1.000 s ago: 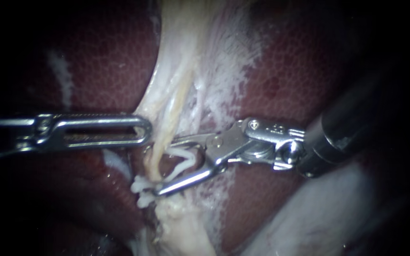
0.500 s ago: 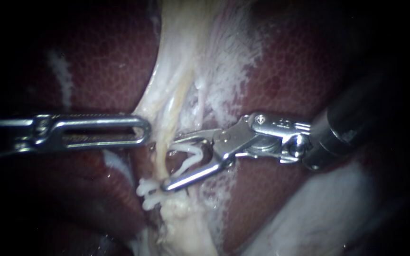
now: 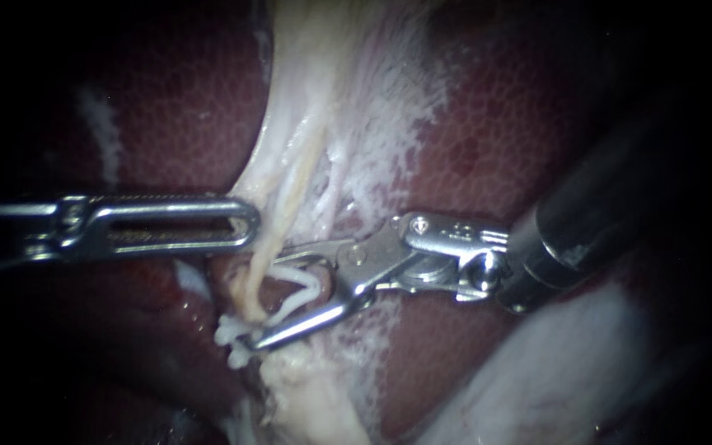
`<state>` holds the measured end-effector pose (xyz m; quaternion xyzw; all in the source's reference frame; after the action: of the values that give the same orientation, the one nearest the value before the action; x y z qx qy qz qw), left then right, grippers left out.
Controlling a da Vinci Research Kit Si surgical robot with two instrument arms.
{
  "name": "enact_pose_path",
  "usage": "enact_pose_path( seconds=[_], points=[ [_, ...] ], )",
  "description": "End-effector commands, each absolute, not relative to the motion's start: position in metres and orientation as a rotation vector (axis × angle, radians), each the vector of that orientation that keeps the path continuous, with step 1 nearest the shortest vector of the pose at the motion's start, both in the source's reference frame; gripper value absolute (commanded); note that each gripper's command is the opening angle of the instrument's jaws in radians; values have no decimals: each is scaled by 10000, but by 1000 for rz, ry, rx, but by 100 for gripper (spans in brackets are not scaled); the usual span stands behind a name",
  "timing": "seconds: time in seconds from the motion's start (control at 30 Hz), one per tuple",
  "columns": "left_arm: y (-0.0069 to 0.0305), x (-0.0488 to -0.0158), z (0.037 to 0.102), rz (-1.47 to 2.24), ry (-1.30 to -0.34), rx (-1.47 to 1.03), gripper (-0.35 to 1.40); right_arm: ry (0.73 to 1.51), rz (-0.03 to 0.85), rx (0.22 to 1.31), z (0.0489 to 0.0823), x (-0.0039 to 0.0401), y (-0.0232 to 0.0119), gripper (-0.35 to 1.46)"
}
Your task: Clipping third clip left tube
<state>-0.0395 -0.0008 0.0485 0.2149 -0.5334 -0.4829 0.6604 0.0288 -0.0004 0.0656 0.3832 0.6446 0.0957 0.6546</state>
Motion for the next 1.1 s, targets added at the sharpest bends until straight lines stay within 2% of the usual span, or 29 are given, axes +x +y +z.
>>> enact_pose_path(
  seconds=[0.03, 0.8, 0.97, 1.1],
  points=[
    [-8, -394, 485, -1094, -1207, 485, -35, 1463, 214, 872, 655, 287, -4, 58],
    [-5, -387, 493, -1096, -1206, 481, -35, 1463, 201, 903, 648, 269, -5, 57],
    [-4, -386, 495, -1096, -1206, 482, -35, 1467, 187, 924, 643, 259, 4, 53],
    [-5, -387, 494, -1096, -1206, 481, -35, 1471, 214, 907, 644, 258, 15, 53]
  ],
)
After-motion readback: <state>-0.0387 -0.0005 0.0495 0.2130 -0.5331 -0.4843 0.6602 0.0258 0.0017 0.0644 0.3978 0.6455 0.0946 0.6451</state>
